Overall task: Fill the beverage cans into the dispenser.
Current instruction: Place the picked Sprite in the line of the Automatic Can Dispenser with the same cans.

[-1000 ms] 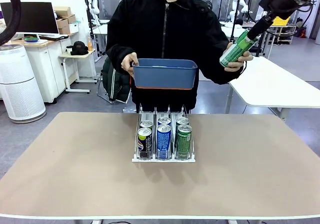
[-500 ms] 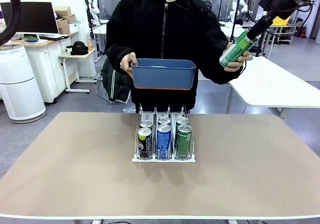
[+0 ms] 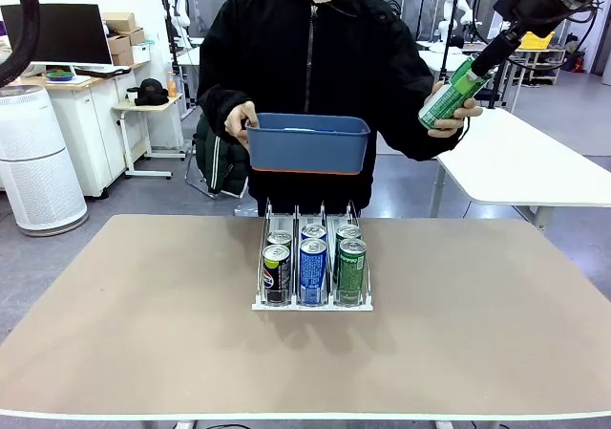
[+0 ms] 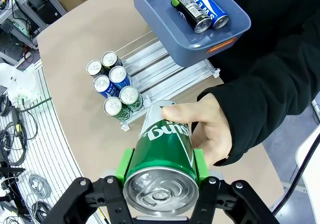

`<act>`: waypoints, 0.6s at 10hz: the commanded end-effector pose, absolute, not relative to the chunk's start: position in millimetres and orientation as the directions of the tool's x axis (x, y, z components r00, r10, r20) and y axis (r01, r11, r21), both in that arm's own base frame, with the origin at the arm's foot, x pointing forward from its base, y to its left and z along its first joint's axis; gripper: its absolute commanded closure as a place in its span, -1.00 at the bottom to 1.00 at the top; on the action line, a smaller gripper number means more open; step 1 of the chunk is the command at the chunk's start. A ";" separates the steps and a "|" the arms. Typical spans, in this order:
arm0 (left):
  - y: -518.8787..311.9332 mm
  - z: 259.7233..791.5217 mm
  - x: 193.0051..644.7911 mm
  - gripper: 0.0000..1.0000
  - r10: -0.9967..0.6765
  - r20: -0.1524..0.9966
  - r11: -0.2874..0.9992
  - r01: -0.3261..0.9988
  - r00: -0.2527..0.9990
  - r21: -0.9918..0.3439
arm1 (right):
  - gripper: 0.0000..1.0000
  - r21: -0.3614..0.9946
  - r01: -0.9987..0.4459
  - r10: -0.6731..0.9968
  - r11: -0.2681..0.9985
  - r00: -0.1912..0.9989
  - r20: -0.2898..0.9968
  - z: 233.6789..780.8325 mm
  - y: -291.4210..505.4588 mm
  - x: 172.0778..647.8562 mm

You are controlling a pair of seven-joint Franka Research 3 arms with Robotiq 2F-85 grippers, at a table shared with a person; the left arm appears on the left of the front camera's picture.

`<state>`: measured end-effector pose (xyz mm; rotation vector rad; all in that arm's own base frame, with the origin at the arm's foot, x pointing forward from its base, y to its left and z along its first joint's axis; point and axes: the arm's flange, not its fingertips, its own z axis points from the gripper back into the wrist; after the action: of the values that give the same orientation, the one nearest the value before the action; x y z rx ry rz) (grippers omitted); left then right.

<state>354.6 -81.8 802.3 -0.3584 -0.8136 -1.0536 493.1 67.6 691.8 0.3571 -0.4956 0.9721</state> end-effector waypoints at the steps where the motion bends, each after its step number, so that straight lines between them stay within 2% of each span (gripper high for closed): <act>1: -81.6 801.9 354.3 -1.00 -0.623 0.743 0.467 0.879 0.245 0.101 | 0.24 0.082 -0.868 0.707 0.490 0.451 0.544 693.2 64.8 494.4; 2: -81.6 801.9 354.3 -1.00 -0.623 0.743 0.467 0.879 0.245 0.101 | 0.63 0.103 -0.859 0.677 0.502 0.464 0.571 693.1 63.2 493.8; 3: -81.6 801.9 354.3 -1.00 -0.623 0.743 0.467 0.879 0.245 0.101 | 0.23 0.110 -0.839 0.649 0.534 0.489 0.583 693.7 62.9 494.4; 6: -81.6 801.9 354.3 -1.00 -0.623 0.743 0.467 0.879 0.245 0.101 | 0.23 0.079 -0.854 0.694 0.515 0.469 0.547 690.0 67.8 493.0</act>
<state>354.6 -81.8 802.3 -0.3584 -0.8136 -1.0536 493.9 68.7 688.4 0.3755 -0.4855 0.9704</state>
